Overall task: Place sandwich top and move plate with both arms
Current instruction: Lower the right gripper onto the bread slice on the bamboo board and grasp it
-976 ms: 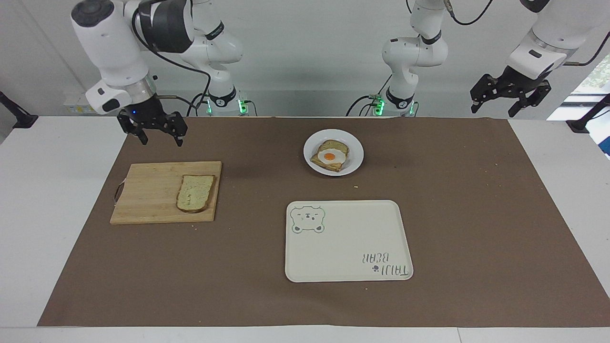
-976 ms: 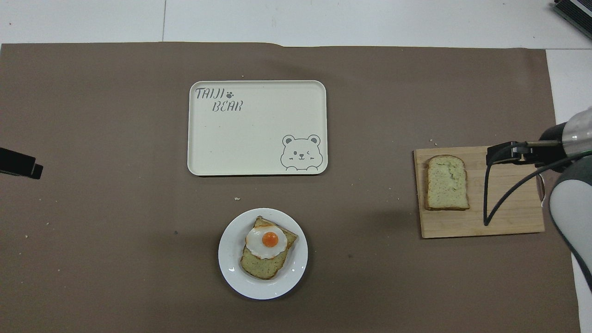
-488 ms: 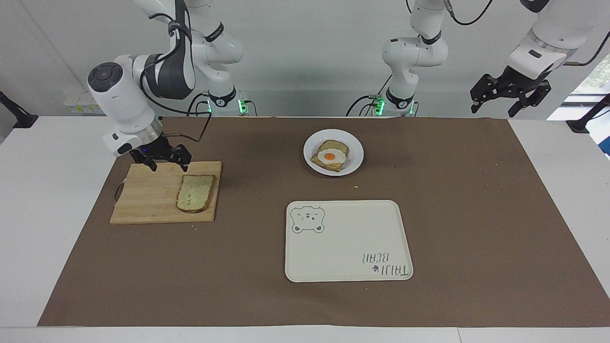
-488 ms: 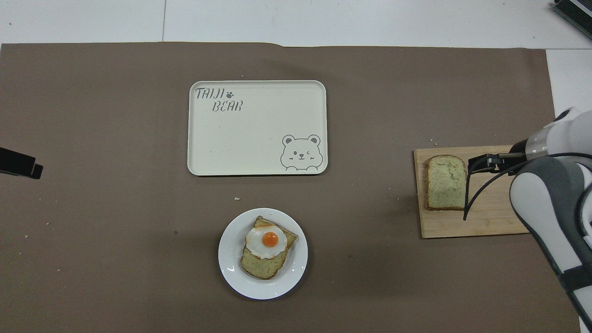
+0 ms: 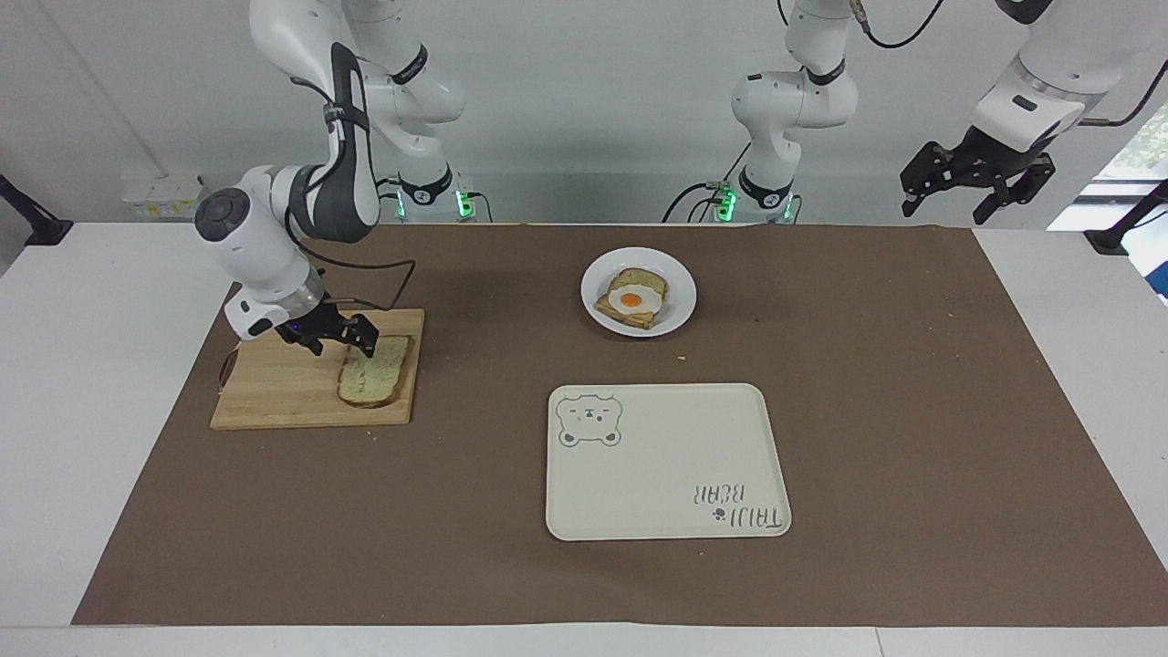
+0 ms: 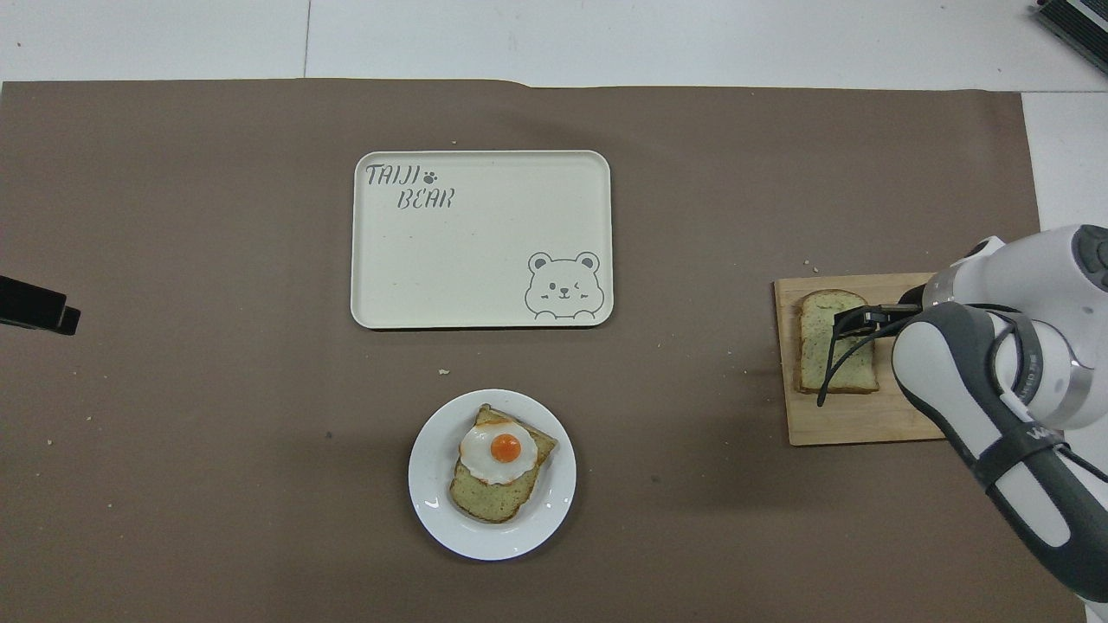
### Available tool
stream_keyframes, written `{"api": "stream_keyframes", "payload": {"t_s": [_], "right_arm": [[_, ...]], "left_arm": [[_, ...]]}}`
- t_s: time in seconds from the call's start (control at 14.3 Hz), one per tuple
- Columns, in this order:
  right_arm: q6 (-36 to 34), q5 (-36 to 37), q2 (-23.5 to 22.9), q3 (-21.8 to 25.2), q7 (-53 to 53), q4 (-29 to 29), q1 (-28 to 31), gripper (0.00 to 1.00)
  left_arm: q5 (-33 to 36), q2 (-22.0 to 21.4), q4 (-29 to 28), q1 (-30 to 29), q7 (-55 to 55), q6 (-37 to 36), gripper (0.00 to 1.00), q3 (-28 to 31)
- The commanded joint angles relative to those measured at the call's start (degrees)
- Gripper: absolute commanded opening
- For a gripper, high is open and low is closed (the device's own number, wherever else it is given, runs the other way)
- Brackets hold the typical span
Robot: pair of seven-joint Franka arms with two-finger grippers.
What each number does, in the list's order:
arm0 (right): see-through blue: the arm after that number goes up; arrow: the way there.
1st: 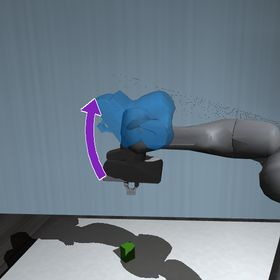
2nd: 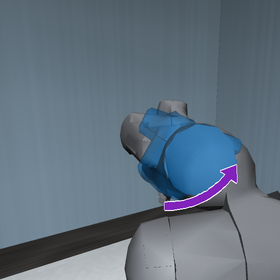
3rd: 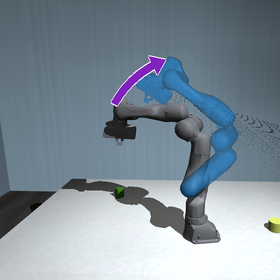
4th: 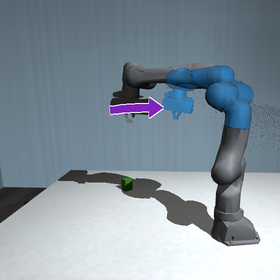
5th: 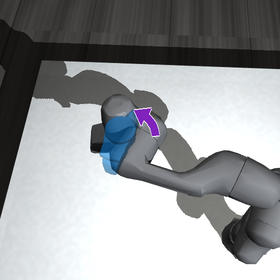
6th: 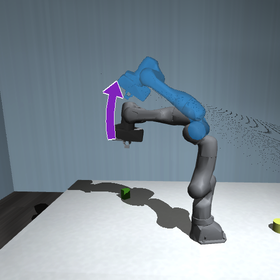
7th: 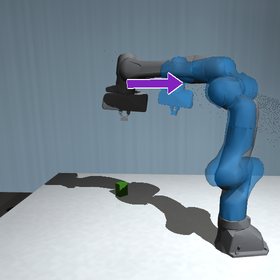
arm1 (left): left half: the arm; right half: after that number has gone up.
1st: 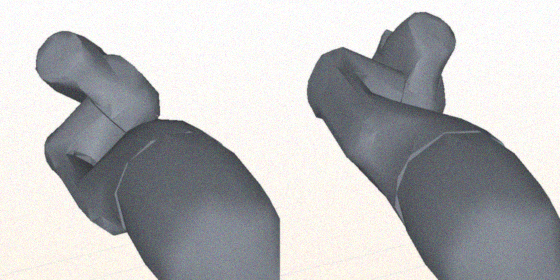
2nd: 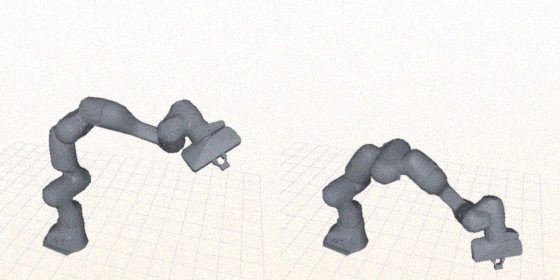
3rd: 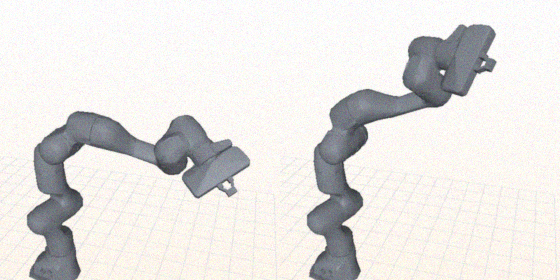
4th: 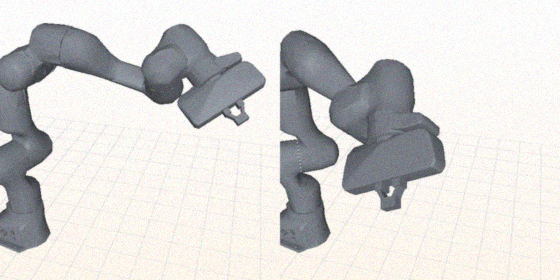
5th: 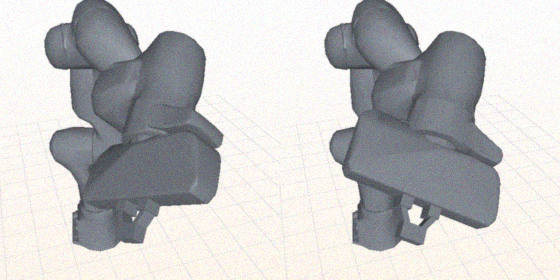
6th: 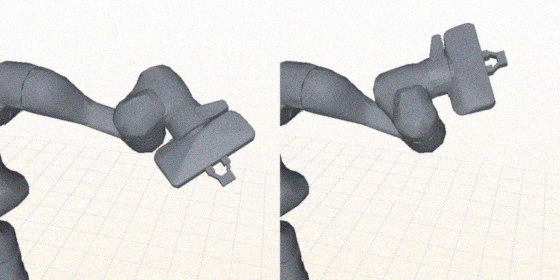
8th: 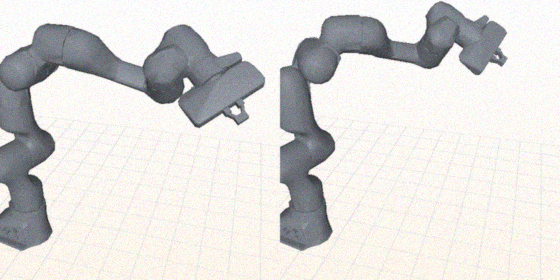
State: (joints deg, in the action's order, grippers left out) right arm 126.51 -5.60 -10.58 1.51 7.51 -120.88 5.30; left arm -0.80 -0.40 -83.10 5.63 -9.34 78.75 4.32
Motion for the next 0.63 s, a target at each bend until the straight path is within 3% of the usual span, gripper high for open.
{"api": "stream_keyframes", "payload": {"t_s": [0.0, 0.35, 0.42, 0.56], "right_arm": [[-0.03, -1.96, 0.56, -0.46, 4.97, -0.49, 3.30, 1.00], [0.23, -6.79, 0.47, -0.46, 4.53, -2.78, 3.22, 1.00], [0.23, -6.88, 0.47, -0.46, 4.53, -2.78, 3.13, 0.85], [0.14, -6.88, 0.47, -0.46, 4.35, -2.78, 3.13, 0.00]], "left_arm": [[-0.43, -0.13, 0.66, -0.88, -0.59, -1.14, 1.00, -0.46], [-0.43, -0.13, 0.66, -0.80, -0.59, -1.14, 1.00, -0.46], [-0.43, -0.13, 0.66, -0.88, -0.59, -1.14, 1.00, -0.46], [-0.43, -0.13, 0.66, -0.88, -0.59, -1.14, 1.00, -0.46]]}}
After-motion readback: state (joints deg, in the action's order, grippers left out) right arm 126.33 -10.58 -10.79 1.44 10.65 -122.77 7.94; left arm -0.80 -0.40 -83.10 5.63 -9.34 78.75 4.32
